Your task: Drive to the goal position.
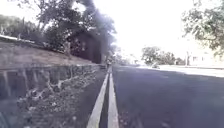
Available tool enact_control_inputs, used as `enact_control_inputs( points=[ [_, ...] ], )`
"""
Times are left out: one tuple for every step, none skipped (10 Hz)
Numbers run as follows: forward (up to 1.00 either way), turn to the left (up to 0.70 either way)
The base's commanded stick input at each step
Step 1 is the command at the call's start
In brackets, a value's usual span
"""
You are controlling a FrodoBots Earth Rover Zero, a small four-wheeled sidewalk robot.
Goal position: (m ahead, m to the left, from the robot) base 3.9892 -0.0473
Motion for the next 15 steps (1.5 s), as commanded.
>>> enact_control_inputs(
  points=[
    [1.0, 0.0],
    [1.0, 0.0],
    [1.0, 0.0],
    [1.0, 0.0],
    [1.0, 0.0],
    [1.0, 0.0],
    [1.0, 0.0],
    [1.0, 0.0],
    [1.0, 0.0],
    [1.0, 0.0],
    [1.0, 0.0],
    [1.0, 0.0],
    [1.0, 0.0],
    [1.0, 0.0],
    [1.0, 0.0]
  ],
)
